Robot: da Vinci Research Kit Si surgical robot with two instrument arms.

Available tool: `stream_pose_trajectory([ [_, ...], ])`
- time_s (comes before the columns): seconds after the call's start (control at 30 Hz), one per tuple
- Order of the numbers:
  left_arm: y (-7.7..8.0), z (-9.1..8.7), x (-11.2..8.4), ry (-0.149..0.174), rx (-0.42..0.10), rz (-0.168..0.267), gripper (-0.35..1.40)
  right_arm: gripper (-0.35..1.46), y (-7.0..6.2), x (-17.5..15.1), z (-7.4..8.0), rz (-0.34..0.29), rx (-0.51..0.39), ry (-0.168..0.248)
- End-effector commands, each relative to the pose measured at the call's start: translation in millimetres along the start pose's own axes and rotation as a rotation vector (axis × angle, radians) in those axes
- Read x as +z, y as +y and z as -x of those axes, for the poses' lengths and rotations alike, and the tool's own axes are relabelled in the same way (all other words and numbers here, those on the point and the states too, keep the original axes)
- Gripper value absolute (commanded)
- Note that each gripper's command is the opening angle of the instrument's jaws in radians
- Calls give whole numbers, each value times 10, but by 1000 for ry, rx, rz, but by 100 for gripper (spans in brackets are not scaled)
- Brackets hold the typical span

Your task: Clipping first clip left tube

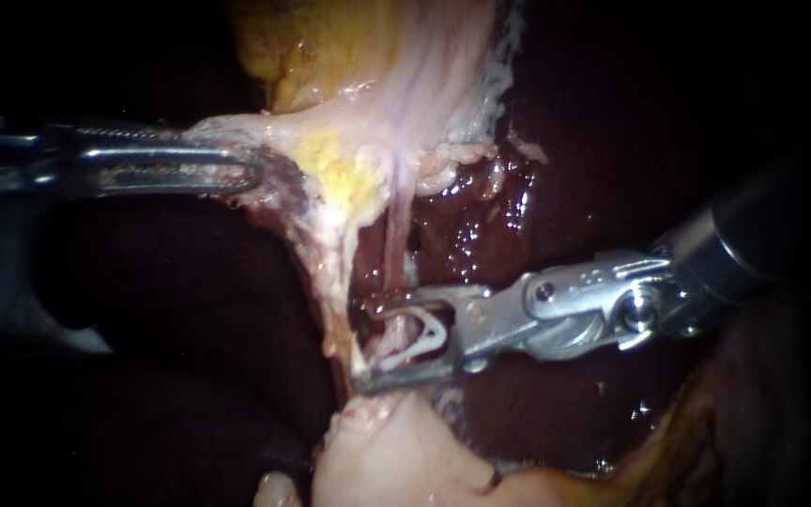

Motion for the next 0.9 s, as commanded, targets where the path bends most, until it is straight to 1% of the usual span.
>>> stream_pose_trajectory([
  [0.03, 0, 0, 0, 0, 0, 0, -35, 45, -1, 3, -1, -23, -6, -2],
  [0.07, 0, 0, 0, 0, 0, 0, -35, 45, -2, 6, -1, -40, -13, 3],
  [0.33, 0, 0, -1, 0, 0, 1, -35, 45, -11, 28, -9, -105, -11, 47],
  [0.4, 0, 0, -1, 0, 0, 1, -35, 45, -14, 32, -11, -117, -4, 51],
  [0.47, 0, 0, -1, 0, 0, 1, -35, 45, -15, 36, -14, -120, -8, 56],
  [0.6, 0, 0, 0, 0, 0, 0, -35, 44, -13, 48, -17, -119, -3, 70],
  [0.77, 0, 0, 0, 1, 0, -3, -35, 44, -8, 59, -19, -113, 3, 72],
  [0.9, -1, 0, 0, 1, 0, -3, -35, 44, -7, 66, -19, -111, 8, 71],
])
